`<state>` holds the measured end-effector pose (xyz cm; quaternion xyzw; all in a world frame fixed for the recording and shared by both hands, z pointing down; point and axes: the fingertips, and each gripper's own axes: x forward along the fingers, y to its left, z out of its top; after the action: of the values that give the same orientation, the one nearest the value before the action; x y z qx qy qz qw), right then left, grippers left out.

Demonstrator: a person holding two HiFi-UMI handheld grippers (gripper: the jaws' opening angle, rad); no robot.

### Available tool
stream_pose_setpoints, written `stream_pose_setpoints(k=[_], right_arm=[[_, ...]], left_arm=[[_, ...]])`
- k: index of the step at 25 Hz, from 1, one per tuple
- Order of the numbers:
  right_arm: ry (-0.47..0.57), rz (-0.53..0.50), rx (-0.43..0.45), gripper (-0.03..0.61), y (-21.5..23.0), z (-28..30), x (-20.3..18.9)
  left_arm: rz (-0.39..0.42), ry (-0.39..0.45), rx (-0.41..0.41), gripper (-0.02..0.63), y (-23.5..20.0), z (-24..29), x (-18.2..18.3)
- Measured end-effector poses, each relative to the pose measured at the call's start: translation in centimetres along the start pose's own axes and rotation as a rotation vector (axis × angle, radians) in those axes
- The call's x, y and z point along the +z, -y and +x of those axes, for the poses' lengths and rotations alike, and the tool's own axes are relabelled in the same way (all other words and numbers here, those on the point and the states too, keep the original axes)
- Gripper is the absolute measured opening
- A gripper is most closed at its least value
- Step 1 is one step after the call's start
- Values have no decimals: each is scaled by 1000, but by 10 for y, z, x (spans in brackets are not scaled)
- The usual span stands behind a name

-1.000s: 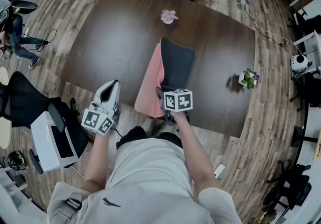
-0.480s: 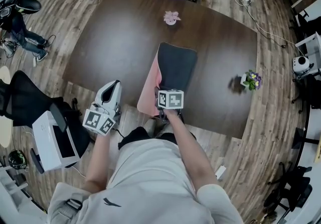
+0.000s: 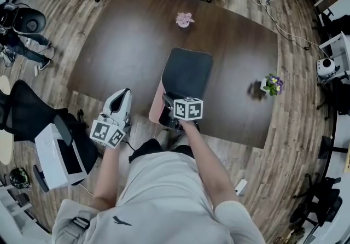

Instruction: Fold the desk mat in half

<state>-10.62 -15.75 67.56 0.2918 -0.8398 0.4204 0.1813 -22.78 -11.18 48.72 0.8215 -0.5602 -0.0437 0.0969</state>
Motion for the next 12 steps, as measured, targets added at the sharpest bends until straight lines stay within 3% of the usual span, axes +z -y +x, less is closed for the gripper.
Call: stream_pose_setpoints(k=[1,5,12], right_arm=[[-16,-24,13,126,-5,0,-2],[-9,-59,1,54,-9,-6,-6],[83,-38,18,54,-10,-42,6]], left_arm=[[0,-1,-2,5,1,1,0],[-5,2,-17,5,6,3,-2],[-15,-3,-57,5,18,14,-8]])
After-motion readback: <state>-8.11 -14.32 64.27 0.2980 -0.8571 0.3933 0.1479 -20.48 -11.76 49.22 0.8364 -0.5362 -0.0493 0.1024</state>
